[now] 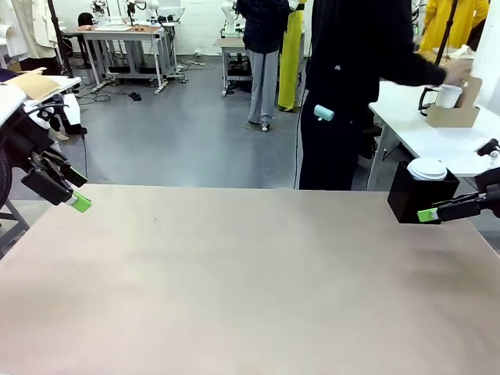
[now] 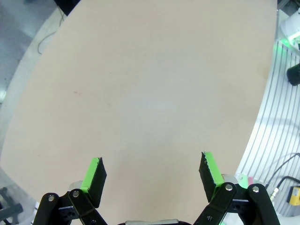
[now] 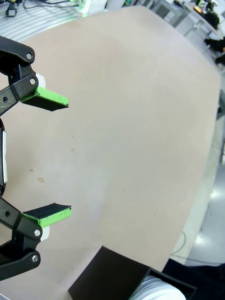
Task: Pour a drink into a cup and package it in a carrier.
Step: Insert the held 600 ml Paper Cup into the Cup Carrier.
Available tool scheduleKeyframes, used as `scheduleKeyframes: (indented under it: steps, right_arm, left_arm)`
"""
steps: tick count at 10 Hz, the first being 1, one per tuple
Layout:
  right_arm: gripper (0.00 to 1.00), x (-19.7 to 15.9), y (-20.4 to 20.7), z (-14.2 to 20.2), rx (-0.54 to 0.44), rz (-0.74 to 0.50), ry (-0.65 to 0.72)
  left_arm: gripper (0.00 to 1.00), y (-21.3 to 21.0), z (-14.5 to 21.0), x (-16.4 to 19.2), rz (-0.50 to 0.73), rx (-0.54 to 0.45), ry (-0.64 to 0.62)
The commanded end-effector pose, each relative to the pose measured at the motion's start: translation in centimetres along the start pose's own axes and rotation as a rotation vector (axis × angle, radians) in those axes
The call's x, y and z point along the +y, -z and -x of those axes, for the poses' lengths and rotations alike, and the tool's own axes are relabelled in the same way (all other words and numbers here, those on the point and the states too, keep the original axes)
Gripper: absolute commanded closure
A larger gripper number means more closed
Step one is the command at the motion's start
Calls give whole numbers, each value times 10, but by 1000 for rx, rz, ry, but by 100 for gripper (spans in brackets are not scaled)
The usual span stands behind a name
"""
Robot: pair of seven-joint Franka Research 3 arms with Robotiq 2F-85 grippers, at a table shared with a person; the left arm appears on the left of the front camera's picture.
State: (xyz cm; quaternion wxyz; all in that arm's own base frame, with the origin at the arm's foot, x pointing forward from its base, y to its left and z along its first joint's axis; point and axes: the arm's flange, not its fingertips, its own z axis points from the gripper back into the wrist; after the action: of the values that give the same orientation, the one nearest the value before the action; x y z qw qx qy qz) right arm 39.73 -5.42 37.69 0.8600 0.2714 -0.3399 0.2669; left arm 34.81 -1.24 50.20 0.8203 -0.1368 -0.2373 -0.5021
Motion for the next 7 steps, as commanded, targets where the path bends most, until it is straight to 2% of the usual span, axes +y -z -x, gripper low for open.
scheduleKeyframes:
  steps: [1, 7]
  right_arm:
    - [0, 0, -1, 0, 3, 6, -11]
    - [0, 0, -1, 0, 3, 6, -11]
  left_arm:
    - [0, -1, 1, 0, 13, -16, 4]
    - [0, -1, 1, 0, 13, -16, 4]
